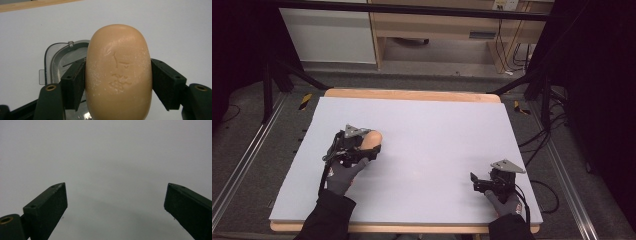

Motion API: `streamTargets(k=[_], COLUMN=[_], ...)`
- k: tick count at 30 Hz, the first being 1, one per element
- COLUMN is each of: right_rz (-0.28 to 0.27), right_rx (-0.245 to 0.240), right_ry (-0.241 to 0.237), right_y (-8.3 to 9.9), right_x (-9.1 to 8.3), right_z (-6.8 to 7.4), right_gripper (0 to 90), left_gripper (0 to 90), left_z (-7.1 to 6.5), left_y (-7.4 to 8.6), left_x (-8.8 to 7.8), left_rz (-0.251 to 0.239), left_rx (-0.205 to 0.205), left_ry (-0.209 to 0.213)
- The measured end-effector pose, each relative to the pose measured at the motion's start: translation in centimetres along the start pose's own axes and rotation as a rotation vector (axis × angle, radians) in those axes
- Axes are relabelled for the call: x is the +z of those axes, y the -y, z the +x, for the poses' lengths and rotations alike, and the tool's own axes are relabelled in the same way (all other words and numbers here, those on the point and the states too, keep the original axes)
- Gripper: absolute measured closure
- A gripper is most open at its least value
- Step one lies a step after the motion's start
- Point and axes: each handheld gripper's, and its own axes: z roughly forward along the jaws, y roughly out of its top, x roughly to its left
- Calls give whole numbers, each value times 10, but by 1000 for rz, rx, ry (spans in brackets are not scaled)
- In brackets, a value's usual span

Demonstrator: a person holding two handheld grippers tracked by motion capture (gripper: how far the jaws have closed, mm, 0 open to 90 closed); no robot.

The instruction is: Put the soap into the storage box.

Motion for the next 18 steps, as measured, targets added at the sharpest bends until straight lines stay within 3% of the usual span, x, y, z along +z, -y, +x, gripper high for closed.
streamTargets(k=[10, 18], right_rz=[1, 7], right_rx=[0, -9], right_ry=[-2, -1], right_y=[0, -1], right_x=[0, 0], right_z=[1, 3], right_gripper=[51, 51], left_gripper=[320, 321], left_z=[11, 23], left_y=[0, 5], left_x=[10, 18], left_rz=[13, 26], left_rx=[0, -24], left_ry=[-28, -40])
